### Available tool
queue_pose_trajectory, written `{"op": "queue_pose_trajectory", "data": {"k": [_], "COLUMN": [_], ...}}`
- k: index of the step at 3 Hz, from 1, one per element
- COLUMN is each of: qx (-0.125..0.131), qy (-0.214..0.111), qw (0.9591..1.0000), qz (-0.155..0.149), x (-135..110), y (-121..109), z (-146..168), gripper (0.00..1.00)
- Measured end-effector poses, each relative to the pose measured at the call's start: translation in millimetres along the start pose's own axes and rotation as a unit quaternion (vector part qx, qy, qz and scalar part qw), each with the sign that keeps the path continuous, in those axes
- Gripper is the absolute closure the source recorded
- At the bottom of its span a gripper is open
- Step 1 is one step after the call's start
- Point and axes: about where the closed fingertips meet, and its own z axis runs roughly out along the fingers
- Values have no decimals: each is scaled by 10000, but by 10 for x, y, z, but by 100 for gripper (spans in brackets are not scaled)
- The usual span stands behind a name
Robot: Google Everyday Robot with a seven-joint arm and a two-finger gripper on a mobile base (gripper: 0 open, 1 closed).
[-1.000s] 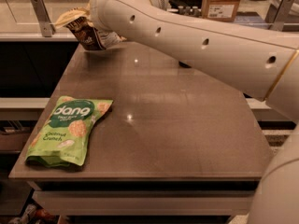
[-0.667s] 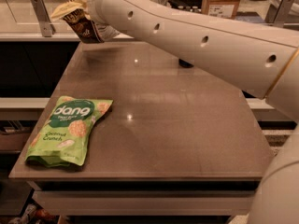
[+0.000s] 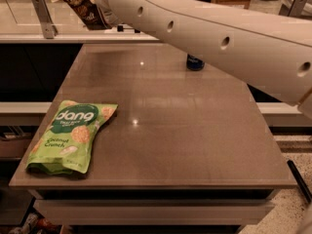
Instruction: Pick brown chip bag
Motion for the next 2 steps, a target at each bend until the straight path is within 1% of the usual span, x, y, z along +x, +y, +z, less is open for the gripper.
{"op": "queue_pose_trajectory", "data": {"k": [1,2], "qx": [250,251], "qy": [87,87], "qw": [9995,9995], "qz": [-160,-160], "x": [-36,-36], "y": [-225,-226], "z": [-189,-189], "gripper": [100,100]}}
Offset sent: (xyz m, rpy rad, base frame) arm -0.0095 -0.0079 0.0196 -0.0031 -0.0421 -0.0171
